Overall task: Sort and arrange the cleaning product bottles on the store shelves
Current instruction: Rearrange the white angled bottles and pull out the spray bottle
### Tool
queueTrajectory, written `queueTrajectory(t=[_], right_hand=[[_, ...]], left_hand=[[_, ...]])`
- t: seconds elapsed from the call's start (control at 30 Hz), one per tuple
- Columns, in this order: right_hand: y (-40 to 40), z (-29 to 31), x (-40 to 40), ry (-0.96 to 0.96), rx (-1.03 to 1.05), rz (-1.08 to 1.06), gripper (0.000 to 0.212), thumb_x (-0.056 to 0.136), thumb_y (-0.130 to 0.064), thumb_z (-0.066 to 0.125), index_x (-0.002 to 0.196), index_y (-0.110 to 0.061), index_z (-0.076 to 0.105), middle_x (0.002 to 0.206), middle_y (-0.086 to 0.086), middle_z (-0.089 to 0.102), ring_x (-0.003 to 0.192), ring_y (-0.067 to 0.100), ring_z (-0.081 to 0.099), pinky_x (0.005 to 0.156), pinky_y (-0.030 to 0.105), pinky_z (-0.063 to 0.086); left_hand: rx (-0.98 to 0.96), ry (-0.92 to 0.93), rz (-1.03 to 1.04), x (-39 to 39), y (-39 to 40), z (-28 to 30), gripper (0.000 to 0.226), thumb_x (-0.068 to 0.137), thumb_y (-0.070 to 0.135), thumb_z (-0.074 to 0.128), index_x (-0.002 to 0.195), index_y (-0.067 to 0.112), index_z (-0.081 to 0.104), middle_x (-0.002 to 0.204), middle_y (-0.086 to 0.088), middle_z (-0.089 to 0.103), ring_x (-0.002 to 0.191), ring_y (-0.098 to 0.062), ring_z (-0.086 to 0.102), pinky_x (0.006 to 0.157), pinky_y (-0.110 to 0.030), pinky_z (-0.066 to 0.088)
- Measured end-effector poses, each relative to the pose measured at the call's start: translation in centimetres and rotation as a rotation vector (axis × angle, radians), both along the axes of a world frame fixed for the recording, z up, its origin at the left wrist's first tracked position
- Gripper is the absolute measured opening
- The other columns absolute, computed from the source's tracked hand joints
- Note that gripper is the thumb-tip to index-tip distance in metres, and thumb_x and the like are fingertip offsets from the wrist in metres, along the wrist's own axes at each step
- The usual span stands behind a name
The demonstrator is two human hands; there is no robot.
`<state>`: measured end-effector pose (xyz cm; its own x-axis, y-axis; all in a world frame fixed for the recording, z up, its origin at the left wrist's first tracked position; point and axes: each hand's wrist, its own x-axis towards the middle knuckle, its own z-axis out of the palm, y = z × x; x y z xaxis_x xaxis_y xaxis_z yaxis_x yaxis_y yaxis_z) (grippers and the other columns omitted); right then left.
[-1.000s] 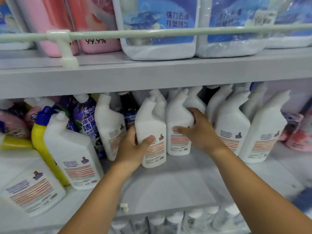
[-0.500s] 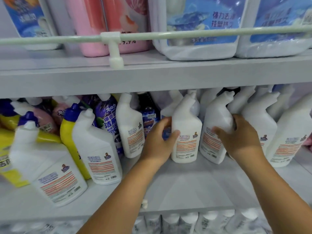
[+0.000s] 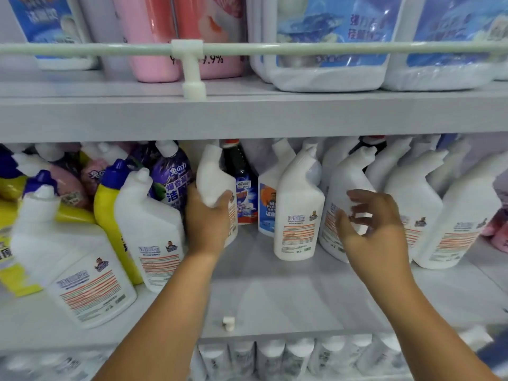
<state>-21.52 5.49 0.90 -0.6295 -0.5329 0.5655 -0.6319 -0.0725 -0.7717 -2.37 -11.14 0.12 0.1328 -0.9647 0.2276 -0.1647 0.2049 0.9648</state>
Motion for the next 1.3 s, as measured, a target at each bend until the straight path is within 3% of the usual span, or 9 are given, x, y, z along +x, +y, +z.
queueTrajectory(t=[0.17,0.33,0.47,0.57,0.63,0.8,0.9,1.07,1.3], right_hand=[[-0.2,-0.6,-0.3,-0.113,0.077,0.076,0.036,0.087,-0.016,0.076,0.121,-0.021,0.064,0.111,-0.004,0.063,0.099,0.001,0.064,0.089,0.033,0.057],[0.3,0.9,-0.9,-0.228,0.100,0.157,0.031,0.087,-0.028,0.076,0.117,-0.029,0.067,0.111,-0.010,0.070,0.101,-0.005,0.064,0.088,0.018,0.054],[0.5,2.1,-0.7,-0.323,0.147,0.494,0.042,0.083,-0.029,0.077,0.123,-0.035,0.064,0.119,-0.011,0.071,0.112,0.002,0.066,0.096,0.028,0.053],[0.3,1.6,-0.8,-0.235,0.226,0.487,0.044,0.084,-0.025,0.080,0.123,-0.036,0.065,0.121,-0.011,0.069,0.112,0.010,0.066,0.095,0.040,0.057],[0.1,1.2,-1.0,-0.140,0.212,0.428,0.043,0.085,-0.025,0.079,0.125,-0.032,0.064,0.121,-0.015,0.065,0.113,0.009,0.063,0.094,0.045,0.056],[0.0,0.7,-1.4,0.008,0.188,0.320,0.050,0.086,-0.039,0.073,0.134,-0.038,0.058,0.122,-0.029,0.056,0.118,0.005,0.052,0.095,0.047,0.055],[0.1,0.5,-1.3,0.033,0.181,0.304,0.052,0.089,-0.030,0.074,0.134,-0.046,0.055,0.121,-0.036,0.053,0.119,0.000,0.053,0.100,0.040,0.052],[0.6,0.6,-1.1,0.006,0.246,0.317,0.061,0.089,-0.026,0.075,0.117,-0.070,0.042,0.115,-0.046,0.048,0.105,-0.016,0.053,0.083,0.007,0.043],[0.8,0.2,-1.3,-0.089,0.277,0.339,0.065,0.090,-0.025,0.075,0.111,-0.076,0.041,0.111,-0.045,0.051,0.101,-0.016,0.055,0.075,0.003,0.045]], left_hand=[[0.089,-0.051,-0.086,1.4,4.2,0.6,0.034,0.083,0.031,0.081,0.109,0.031,0.060,0.106,0.007,0.071,0.101,-0.020,0.069,0.089,-0.039,0.056],[0.113,-0.023,-0.449,1.1,8.1,1.7,0.038,0.082,0.024,0.082,0.110,0.042,0.063,0.098,0.020,0.077,0.087,0.003,0.072,0.071,-0.020,0.057],[0.147,-0.029,-0.684,-2.8,8.5,1.3,0.043,0.082,0.015,0.084,0.112,0.037,0.064,0.101,0.017,0.077,0.093,-0.003,0.074,0.075,-0.019,0.058],[0.100,-0.128,-0.768,-4.6,8.4,0.7,0.047,0.079,0.027,0.084,0.117,0.043,0.061,0.111,0.012,0.074,0.103,-0.007,0.071,0.089,-0.034,0.060],[0.066,-0.208,-0.801,-4.4,7.6,1.1,0.039,0.086,0.029,0.080,0.117,0.041,0.059,0.110,0.013,0.072,0.099,0.002,0.068,0.087,-0.023,0.057],[-0.159,-0.070,-0.259,-1.7,2.1,2.8,0.004,0.095,0.019,0.067,0.096,0.021,0.064,0.090,0.005,0.069,0.083,-0.001,0.065,0.073,-0.015,0.051],[-0.116,-0.197,-0.099,-2.7,-3.6,2.8,0.027,0.088,0.030,0.072,0.093,0.005,0.063,0.073,-0.003,0.056,0.075,-0.013,0.066,0.053,-0.009,0.038],[-0.002,-0.373,-0.171,-4.7,-7.4,2.9,0.055,0.082,0.045,0.079,0.123,0.013,0.060,0.117,-0.006,0.071,0.105,-0.026,0.069,0.084,-0.034,0.056],[-0.063,-0.480,-0.124,-4.0,-6.0,2.5,0.064,0.073,0.067,0.072,0.119,0.026,0.058,0.110,0.002,0.072,0.100,-0.024,0.070,0.088,-0.041,0.057]])
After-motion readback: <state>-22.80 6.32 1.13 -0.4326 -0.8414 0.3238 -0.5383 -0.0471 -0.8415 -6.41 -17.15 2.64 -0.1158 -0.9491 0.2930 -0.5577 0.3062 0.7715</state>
